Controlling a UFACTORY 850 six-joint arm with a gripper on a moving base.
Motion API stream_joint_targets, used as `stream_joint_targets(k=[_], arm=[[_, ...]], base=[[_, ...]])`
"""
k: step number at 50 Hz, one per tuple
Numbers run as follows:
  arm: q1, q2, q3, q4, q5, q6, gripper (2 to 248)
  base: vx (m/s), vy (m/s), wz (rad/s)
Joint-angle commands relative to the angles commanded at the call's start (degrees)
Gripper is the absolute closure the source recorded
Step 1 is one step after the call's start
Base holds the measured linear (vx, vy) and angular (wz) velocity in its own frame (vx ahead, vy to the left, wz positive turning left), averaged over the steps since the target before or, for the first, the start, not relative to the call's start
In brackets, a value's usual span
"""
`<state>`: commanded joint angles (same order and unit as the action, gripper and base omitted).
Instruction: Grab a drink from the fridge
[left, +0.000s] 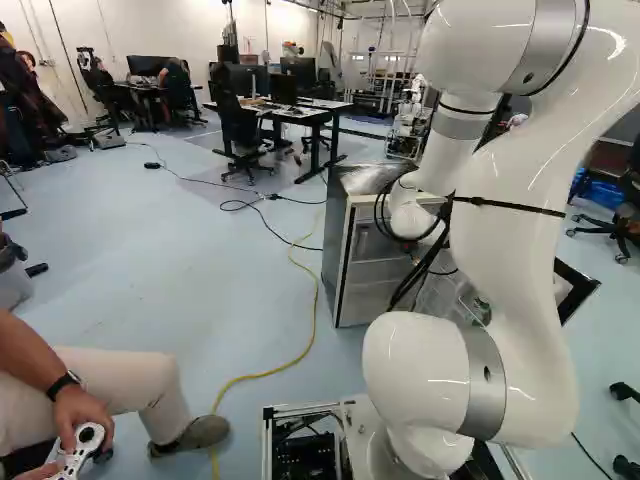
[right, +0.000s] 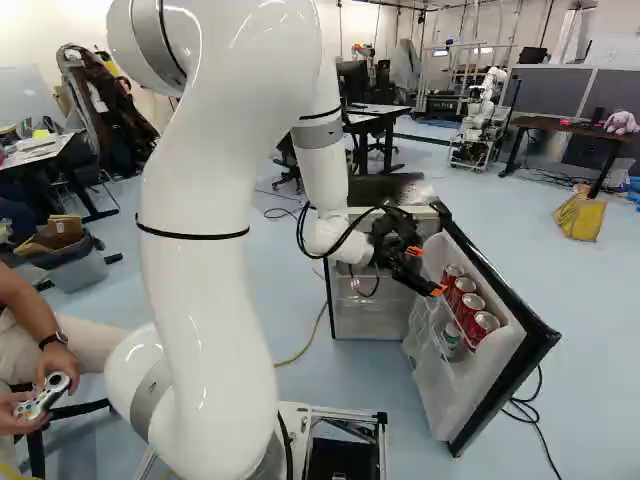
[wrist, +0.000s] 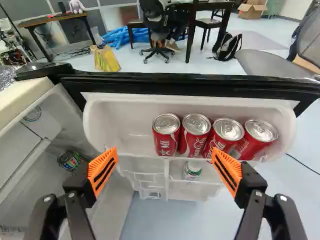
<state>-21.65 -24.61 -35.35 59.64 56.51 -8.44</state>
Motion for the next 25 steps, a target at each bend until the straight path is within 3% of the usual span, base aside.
stream_joint_targets(k=[25], arm=[[-0.72,-0.55,-0.79,0.06,-0.02,0.00,3]], base=[[0.000,0.000,0.000]])
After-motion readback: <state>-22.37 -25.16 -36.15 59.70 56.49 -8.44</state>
